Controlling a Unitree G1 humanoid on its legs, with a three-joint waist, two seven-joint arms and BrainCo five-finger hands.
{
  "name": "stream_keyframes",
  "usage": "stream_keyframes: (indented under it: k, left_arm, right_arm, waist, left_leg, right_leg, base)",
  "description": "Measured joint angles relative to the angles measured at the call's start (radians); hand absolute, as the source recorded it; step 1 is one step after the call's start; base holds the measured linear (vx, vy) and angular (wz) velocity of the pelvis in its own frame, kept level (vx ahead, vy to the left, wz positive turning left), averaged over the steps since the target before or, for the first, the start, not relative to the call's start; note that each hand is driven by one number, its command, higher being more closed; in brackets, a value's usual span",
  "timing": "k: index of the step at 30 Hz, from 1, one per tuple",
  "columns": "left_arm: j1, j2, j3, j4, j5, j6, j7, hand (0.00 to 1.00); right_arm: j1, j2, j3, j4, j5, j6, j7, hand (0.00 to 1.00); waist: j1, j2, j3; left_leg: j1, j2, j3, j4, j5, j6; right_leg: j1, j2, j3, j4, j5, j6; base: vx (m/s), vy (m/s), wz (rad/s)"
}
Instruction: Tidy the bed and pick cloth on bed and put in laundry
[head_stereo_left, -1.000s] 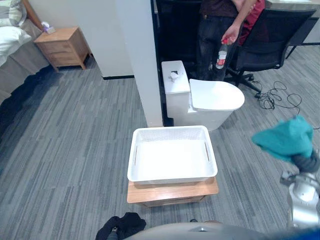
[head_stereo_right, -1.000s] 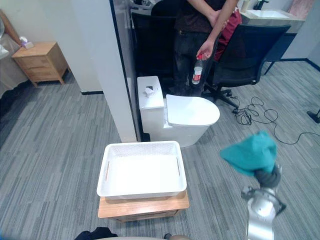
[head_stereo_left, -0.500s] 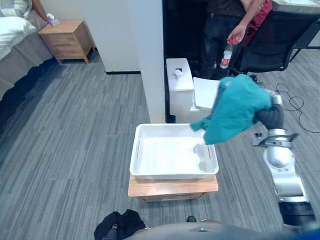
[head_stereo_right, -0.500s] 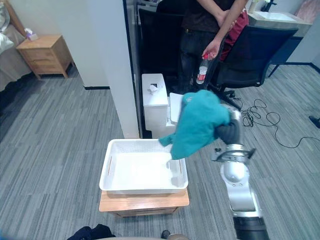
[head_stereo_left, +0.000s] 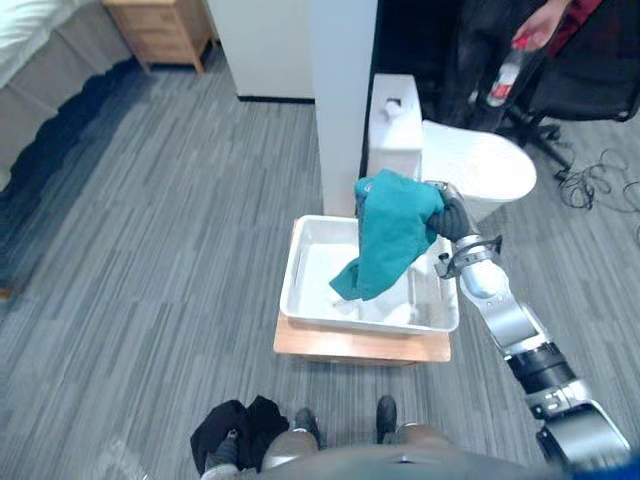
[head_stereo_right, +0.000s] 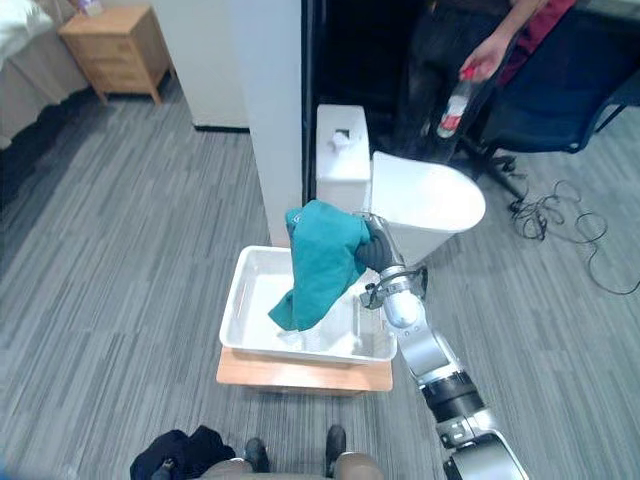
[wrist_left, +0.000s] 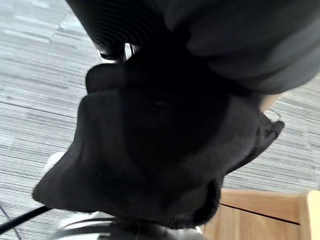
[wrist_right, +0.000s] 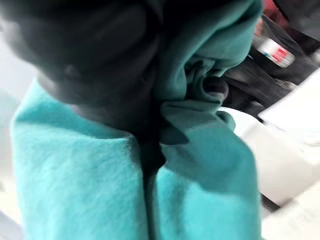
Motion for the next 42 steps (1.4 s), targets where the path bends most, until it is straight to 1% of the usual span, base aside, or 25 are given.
stream_keyframes:
  k: [2,4,8,10,13,17,18,21,24,25,29,32,33,34,35,37,40,41,42]
  left_arm:
    - [-0.008,-0.001,-0.004,0.000,0.000,-0.007,0.002,1.00]
    - [-0.022,0.003,-0.034,0.000,0.000,-0.013,0.003,1.00]
    - [-0.034,-0.007,-0.052,-0.006,0.000,-0.026,0.003,1.00]
    - [-0.042,-0.006,-0.075,-0.006,0.000,-0.038,0.003,1.00]
    - [-0.073,-0.011,-0.077,-0.006,0.000,-0.040,0.003,1.00]
    - [-0.103,-0.018,-0.078,-0.007,0.000,-0.049,0.004,1.00]
    - [-0.104,-0.018,-0.078,-0.007,0.000,-0.054,0.004,1.00]
    - [-0.118,-0.016,-0.078,-0.009,-0.001,-0.058,0.005,1.00]
    - [-0.119,-0.017,-0.078,-0.030,-0.003,-0.060,0.006,1.00]
    - [-0.119,-0.018,-0.078,-0.040,-0.003,-0.060,0.007,1.00]
    - [-0.125,-0.018,-0.078,-0.042,-0.003,-0.064,0.013,1.00]
    - [-0.126,-0.018,-0.077,-0.042,-0.003,-0.059,0.026,1.00]
    - [-0.126,-0.017,-0.076,-0.042,-0.002,-0.056,0.026,1.00]
    - [-0.125,-0.015,-0.075,-0.041,-0.002,-0.054,0.026,1.00]
    - [-0.124,-0.011,-0.074,-0.041,-0.001,-0.053,0.026,1.00]
    - [-0.123,0.006,-0.074,-0.038,0.001,-0.047,0.026,1.00]
    - [-0.117,0.016,-0.073,-0.038,0.003,-0.034,0.026,1.00]
    - [-0.109,0.023,-0.071,-0.037,0.007,-0.030,0.026,1.00]
    - [-0.108,0.023,-0.071,-0.037,0.007,-0.030,0.026,1.00]
  right_arm:
    - [-0.025,0.001,0.009,0.048,-0.011,0.003,0.000,1.00]
    - [-0.061,0.003,0.008,0.103,-0.017,0.008,-0.001,1.00]
    - [-0.101,0.016,-0.004,0.156,-0.018,0.012,-0.004,1.00]
    - [-0.103,0.036,-0.005,0.160,-0.048,0.016,-0.012,1.00]
    - [-0.136,0.067,-0.004,0.220,-0.069,0.017,-0.031,1.00]
    - [-0.157,0.078,0.000,0.310,-0.094,0.019,-0.041,1.00]
    - [-0.157,0.079,0.004,0.323,-0.094,0.021,-0.041,0.00]
    - [-0.166,0.079,-0.003,0.344,-0.096,0.022,-0.050,0.00]
    - [-0.174,0.078,-0.007,0.356,-0.100,0.033,-0.051,0.00]
    - [-0.179,0.078,-0.008,0.356,-0.120,0.037,-0.052,0.00]
    - [-0.188,0.078,-0.010,0.354,-0.133,0.040,-0.056,0.00]
    - [-0.174,0.078,-0.008,0.312,-0.134,0.040,-0.056,0.00]
    - [-0.152,0.078,-0.004,0.267,-0.134,0.040,-0.056,0.00]
    - [-0.125,0.078,0.006,0.222,-0.135,0.039,-0.055,0.00]
    - [-0.114,0.078,0.012,0.199,-0.135,0.038,-0.052,0.00]
    - [-0.078,0.078,0.033,0.138,-0.137,0.036,-0.046,0.00]
    - [-0.031,0.075,0.033,0.105,-0.159,0.032,-0.038,0.00]
    - [0.007,0.073,0.034,0.056,-0.172,0.028,-0.033,0.00]
    - [0.011,0.072,0.034,0.048,-0.172,0.027,-0.032,0.00]
  waist:
    - [0.000,0.006,0.029]
    - [-0.001,0.020,0.048]
    - [-0.005,0.050,0.090]
    - [-0.003,0.065,0.116]
    - [-0.001,0.083,0.156]
    - [0.006,0.102,0.186]
    - [0.005,0.103,0.186]
    - [0.002,0.105,0.189]
    - [0.002,0.104,0.192]
    - [0.001,0.104,0.192]
    - [0.000,0.104,0.192]
    - [-0.002,0.099,0.193]
    - [-0.002,0.095,0.194]
    - [-0.002,0.085,0.188]
    - [-0.001,0.080,0.186]
    - [-0.005,0.050,0.170]
    - [-0.007,0.027,0.152]
    - [-0.009,0.013,0.134]
    - [-0.009,0.011,0.132]
  left_leg:
    - [-0.008,-0.004,-0.003,0.000,0.003,0.003]
    - [-0.043,-0.012,-0.009,0.000,0.011,0.009]
    - [-0.079,-0.021,-0.017,0.001,0.020,0.019]
    - [-0.098,-0.023,-0.019,0.005,0.021,0.020]
    - [-0.124,-0.024,-0.020,0.014,0.029,0.021]
    - [-0.145,-0.024,-0.023,0.014,0.036,0.022]
    - [-0.150,-0.024,-0.023,0.015,0.036,0.022]
    - [-0.172,-0.024,-0.022,0.015,0.042,0.021]
    - [-0.171,-0.025,-0.022,0.015,0.045,0.016]
    - [-0.170,-0.025,-0.022,0.015,0.045,0.016]
    - [-0.166,-0.024,-0.022,0.020,0.045,0.016]
    - [-0.150,-0.019,-0.021,0.025,0.045,0.016]
    - [-0.132,-0.015,-0.020,0.025,0.044,0.014]
    - [-0.120,-0.014,-0.019,0.027,0.041,0.010]
    - [-0.114,-0.013,-0.018,0.027,0.040,0.009]
    - [-0.105,-0.010,-0.016,0.027,0.040,0.009]
    - [-0.090,-0.009,-0.013,0.027,0.040,0.009]
    - [-0.088,-0.009,-0.008,0.027,0.039,0.009]
    - [-0.087,-0.009,-0.007,0.026,0.039,0.009]
  right_leg:
    - [-0.006,-0.003,-0.001,0.000,0.003,-0.001]
    - [-0.039,-0.010,-0.002,0.000,0.010,0.001]
    - [-0.073,-0.019,-0.004,0.001,0.019,0.002]
    - [-0.090,-0.022,-0.004,0.006,0.020,0.002]
    - [-0.118,-0.026,-0.005,0.020,0.021,0.002]
    - [-0.143,-0.027,-0.006,0.032,0.022,0.002]
    - [-0.149,-0.027,-0.006,0.033,0.022,0.002]
    - [-0.173,-0.028,-0.005,0.038,0.025,0.001]
    - [-0.173,-0.031,-0.005,0.041,0.025,0.001]
    - [-0.173,-0.032,-0.005,0.042,0.025,0.001]
    - [-0.173,-0.033,-0.003,0.056,0.025,0.001]
    - [-0.158,-0.036,0.002,0.061,0.025,0.001]
    - [-0.141,-0.035,0.003,0.061,0.025,0.001]
    - [-0.130,-0.034,0.006,0.061,0.025,0.001]
    - [-0.124,-0.033,0.008,0.061,0.025,0.001]
    - [-0.118,-0.030,0.014,0.061,0.025,0.002]
    - [-0.104,-0.029,0.020,0.057,0.026,0.004]
    - [-0.103,-0.028,0.027,0.054,0.029,0.007]
    - [-0.102,-0.028,0.028,0.053,0.030,0.007]
  base:
    - [-0.01,0.010,0.02]
    - [-0.03,0.024,0.03]
    - [-0.03,0.023,0.02]
    - [-0.01,0.007,0.02]
    - [-0.02,-0.008,0.01]
    - [-0.02,-0.007,0.01]
    - [0.00,0.000,0.00]
    - [0.00,0.000,0.00]
    - [0.00,0.000,0.00]
    - [0.00,0.000,0.00]
    - [0.00,0.000,0.00]
    - [-0.03,-0.014,0.00]
    - [-0.04,-0.028,-0.02]
    - [-0.04,-0.026,-0.04]
    - [-0.05,-0.028,-0.06]
    - [-0.06,-0.027,-0.06]
    - [-0.05,-0.012,-0.05]
    - [-0.02,-0.002,-0.07]
    - [-0.02,-0.002,-0.10]
